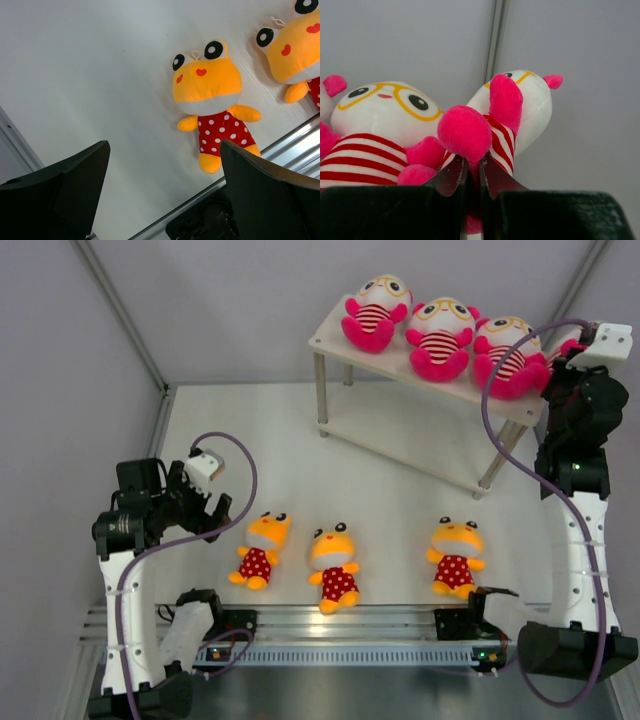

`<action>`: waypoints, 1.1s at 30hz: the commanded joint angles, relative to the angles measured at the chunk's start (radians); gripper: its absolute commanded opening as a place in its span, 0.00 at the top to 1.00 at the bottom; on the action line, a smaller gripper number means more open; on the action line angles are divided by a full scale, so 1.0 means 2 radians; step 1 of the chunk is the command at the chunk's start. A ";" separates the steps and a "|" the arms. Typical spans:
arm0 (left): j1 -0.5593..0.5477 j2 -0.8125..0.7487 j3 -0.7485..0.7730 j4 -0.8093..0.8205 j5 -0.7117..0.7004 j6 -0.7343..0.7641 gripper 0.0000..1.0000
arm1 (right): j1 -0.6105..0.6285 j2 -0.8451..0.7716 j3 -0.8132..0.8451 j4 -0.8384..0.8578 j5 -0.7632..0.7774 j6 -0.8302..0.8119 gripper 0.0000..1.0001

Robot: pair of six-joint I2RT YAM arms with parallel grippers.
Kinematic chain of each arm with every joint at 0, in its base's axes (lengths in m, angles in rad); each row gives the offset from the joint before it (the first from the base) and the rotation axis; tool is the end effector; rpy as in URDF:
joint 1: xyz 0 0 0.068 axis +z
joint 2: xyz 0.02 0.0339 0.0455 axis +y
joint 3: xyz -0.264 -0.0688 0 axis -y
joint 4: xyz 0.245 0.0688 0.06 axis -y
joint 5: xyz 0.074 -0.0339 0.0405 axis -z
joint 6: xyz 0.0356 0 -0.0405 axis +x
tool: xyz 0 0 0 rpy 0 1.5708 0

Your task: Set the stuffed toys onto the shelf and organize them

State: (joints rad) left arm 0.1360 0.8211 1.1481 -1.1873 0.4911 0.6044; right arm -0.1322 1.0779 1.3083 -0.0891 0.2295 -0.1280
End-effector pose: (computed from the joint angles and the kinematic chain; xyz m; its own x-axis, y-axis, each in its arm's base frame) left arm 0.1227 -0.0001 0.3623 -0.5128 0.4356 -0.7398 0.5792 0.8116 0.0765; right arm 0.2244 -0.0380 0.4757 0.0936 -0.1378 -0.9860 0.3666 0.9256 -0.0946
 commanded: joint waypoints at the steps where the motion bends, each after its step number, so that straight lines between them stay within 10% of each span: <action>1: -0.001 0.003 -0.002 0.018 0.015 -0.001 0.03 | -0.006 -0.032 0.000 0.054 -0.043 0.014 1.00; 33: -0.001 -0.010 -0.002 0.018 0.014 0.002 0.03 | -0.006 -0.044 -0.069 0.090 -0.155 0.194 1.00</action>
State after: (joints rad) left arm 0.1360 0.8135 1.1481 -1.1877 0.5041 0.6044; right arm -0.1341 1.0168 1.1881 0.0540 -0.0544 0.2264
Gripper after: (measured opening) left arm 0.971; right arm 0.055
